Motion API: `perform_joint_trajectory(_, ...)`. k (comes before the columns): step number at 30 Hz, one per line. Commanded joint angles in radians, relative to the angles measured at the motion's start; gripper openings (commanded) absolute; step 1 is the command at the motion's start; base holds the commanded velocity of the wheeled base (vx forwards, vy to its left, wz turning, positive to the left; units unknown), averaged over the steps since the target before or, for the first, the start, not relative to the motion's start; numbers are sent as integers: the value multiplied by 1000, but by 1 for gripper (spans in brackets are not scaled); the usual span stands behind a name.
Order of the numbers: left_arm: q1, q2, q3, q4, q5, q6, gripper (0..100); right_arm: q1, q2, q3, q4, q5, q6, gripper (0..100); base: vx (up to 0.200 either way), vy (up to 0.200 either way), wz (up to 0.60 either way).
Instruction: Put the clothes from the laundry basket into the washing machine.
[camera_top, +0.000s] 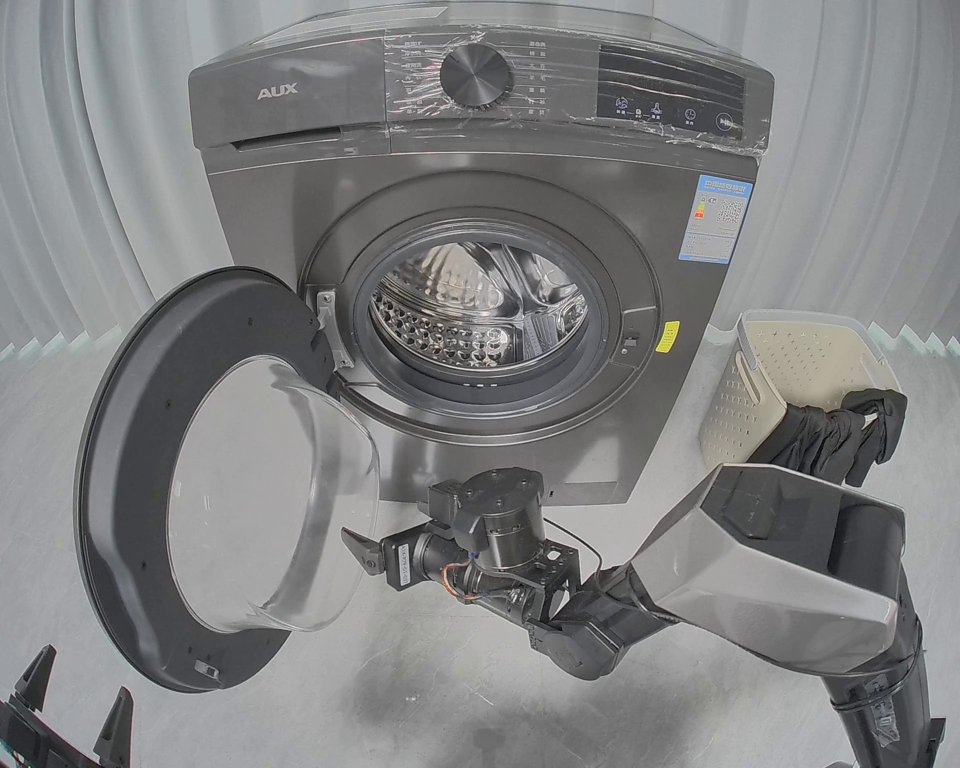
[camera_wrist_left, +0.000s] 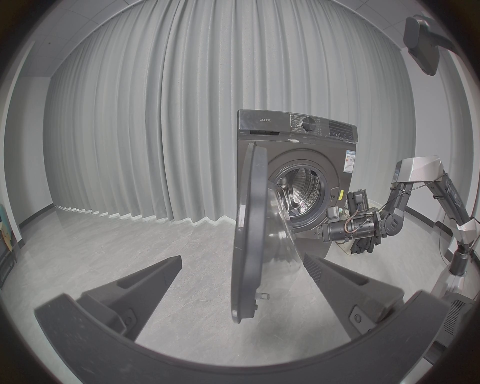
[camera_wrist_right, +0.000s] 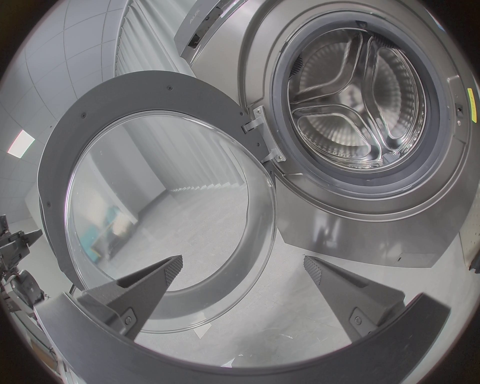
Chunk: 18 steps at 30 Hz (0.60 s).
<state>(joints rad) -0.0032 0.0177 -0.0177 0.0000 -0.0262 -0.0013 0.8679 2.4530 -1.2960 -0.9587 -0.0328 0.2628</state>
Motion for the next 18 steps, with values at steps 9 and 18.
perform_joint_trajectory(9,0,-18,16,0,0,0,100,51,89,-175,80,-16,3,100,0,0,0)
perform_joint_trajectory(18,0,-18,16,0,0,-2,100,34,86,-171,71,-52,6,100,0,0,0)
